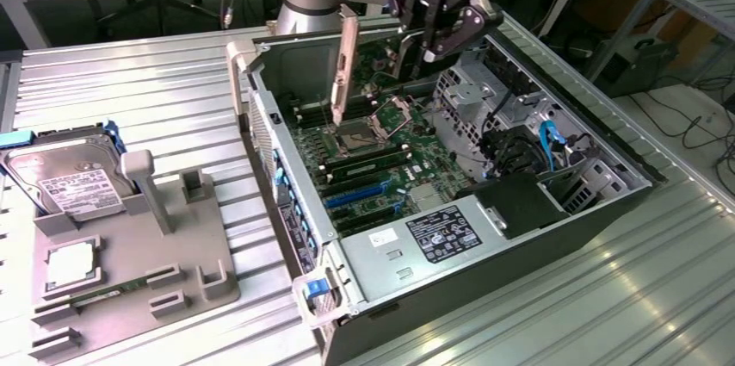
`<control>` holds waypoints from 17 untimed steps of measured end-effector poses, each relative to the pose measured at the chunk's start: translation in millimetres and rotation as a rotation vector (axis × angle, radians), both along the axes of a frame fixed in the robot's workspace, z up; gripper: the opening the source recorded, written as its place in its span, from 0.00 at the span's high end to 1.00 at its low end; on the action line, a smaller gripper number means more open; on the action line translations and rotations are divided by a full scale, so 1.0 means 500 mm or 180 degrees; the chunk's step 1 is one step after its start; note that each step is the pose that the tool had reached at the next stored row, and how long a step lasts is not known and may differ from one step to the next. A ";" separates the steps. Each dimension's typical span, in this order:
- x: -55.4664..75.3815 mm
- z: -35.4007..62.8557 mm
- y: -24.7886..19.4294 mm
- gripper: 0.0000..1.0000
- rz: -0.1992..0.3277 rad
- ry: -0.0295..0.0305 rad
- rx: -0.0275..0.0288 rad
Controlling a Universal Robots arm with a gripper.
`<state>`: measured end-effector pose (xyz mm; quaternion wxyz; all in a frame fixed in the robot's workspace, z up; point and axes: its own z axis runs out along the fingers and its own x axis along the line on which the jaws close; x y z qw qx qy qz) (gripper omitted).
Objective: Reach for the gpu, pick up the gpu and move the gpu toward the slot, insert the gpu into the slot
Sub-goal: 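Insert the gpu into the slot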
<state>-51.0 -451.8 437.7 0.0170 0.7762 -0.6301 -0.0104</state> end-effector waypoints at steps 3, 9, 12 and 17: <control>0.000 0.000 0.0000 0.72 0.0112 0.0000 0.0000; 0.000 0.000 0.0000 0.72 0.0357 0.0000 0.0000; 0.000 0.000 0.0000 0.72 0.0476 0.0000 0.0000; 0.000 -0.002 0.0002 0.72 0.0433 0.0000 0.0000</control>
